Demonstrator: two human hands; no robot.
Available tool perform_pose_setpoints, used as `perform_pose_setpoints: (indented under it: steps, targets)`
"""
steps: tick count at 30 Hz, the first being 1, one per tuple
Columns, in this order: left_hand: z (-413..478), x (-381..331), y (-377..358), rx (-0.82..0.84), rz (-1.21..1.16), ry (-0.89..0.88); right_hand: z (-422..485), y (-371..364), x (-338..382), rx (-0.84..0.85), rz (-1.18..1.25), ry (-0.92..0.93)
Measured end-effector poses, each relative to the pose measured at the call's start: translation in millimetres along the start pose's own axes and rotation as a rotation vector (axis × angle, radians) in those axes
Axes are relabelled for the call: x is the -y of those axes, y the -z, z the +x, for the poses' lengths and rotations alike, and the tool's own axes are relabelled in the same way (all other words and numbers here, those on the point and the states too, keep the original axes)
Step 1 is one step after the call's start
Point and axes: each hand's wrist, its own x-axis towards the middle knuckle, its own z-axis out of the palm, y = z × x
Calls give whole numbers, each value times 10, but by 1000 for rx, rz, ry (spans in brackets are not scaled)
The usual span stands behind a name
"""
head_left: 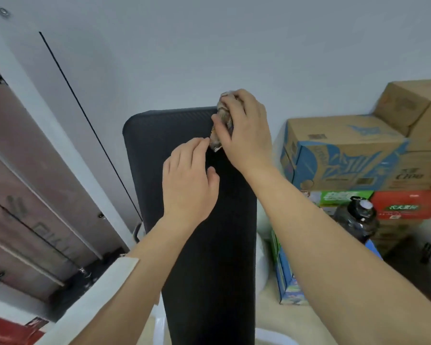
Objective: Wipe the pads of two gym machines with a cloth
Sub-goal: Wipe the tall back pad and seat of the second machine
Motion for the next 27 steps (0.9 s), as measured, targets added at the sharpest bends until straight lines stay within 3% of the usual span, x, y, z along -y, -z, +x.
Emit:
perform_pose_setpoints:
  steps: [6, 9, 12, 19, 23, 27]
  targets:
    - [-254, 85, -106, 30, 72, -66, -554, -4, -53, -130, 236, -378]
    - [-310, 106, -141, 9, 80, -46, -1311, -43, -27, -43, 283, -531]
    - [-342, 73, -163, 1, 69, -32, -1790, -6, -20, 91, 238, -566]
    - [-382, 112, -200, -39, 73, 23, -463, 32, -66, -18, 178, -414]
    - [-533, 145, -256, -27, 85, 54, -1134, -62, -57, -23, 255, -517]
    - [-819, 192, -303, 16, 93, 68, -2012, -113, -45, 106, 216, -609]
